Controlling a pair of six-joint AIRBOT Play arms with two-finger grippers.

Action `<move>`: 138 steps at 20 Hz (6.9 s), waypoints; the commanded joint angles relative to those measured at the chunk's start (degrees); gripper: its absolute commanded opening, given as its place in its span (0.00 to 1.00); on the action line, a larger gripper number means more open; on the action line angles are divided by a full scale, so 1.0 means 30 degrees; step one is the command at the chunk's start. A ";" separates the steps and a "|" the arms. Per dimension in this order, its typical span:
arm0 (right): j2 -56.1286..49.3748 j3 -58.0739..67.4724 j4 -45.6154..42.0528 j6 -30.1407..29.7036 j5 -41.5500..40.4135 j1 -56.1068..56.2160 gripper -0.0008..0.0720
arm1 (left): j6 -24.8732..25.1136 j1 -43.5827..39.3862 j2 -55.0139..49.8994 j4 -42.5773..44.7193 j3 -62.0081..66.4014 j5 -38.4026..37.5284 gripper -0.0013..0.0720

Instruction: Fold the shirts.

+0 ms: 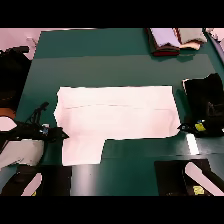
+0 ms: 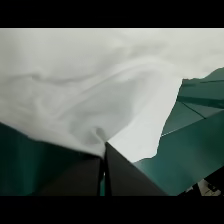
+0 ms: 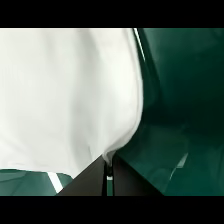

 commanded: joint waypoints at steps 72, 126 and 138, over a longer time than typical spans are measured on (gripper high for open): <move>-1.0754 2.6294 0.5858 0.1596 0.0903 1.3602 0.03 | -0.1814 -0.8976 -2.3467 0.3468 2.7904 0.3949 0.04; -0.9908 2.0866 0.0015 0.3257 -0.3468 0.4255 0.03 | 0.0204 -0.8320 -1.3828 0.5129 2.7387 0.3519 0.05; -0.7096 1.9744 0.0197 0.3905 -0.5085 -0.1202 0.03 | 0.0146 -0.8320 -1.3828 0.4328 2.7387 0.4036 0.05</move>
